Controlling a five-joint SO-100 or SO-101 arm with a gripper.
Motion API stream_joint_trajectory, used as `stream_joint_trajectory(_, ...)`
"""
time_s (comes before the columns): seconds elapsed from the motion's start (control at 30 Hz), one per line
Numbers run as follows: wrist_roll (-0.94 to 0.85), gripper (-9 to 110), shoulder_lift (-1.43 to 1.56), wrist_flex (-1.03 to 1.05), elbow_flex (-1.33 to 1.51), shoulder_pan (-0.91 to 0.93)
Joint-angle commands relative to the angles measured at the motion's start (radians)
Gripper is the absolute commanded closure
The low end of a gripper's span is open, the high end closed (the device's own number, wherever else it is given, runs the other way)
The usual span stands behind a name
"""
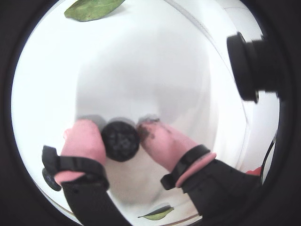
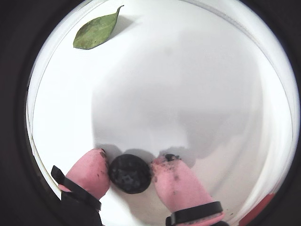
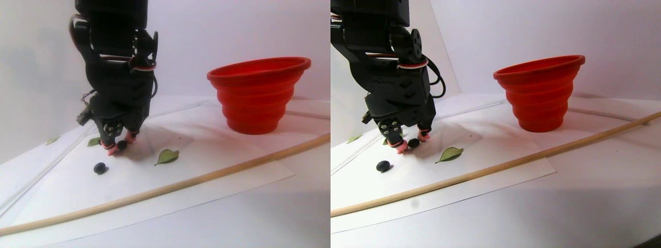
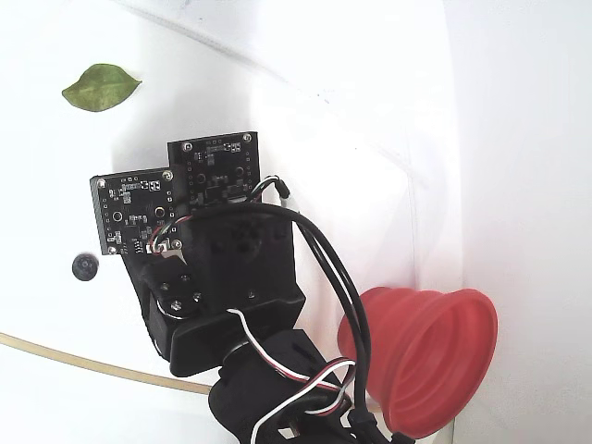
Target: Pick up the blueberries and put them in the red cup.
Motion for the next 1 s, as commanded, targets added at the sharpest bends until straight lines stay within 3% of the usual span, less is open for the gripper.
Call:
stream_joint_trajectory(0.0,0.005,87,0.006,-0.017,-0.018,-0.018)
stream_joint_trajectory(0.97,0.015,89,0.287,0.144,0.077,-0.015)
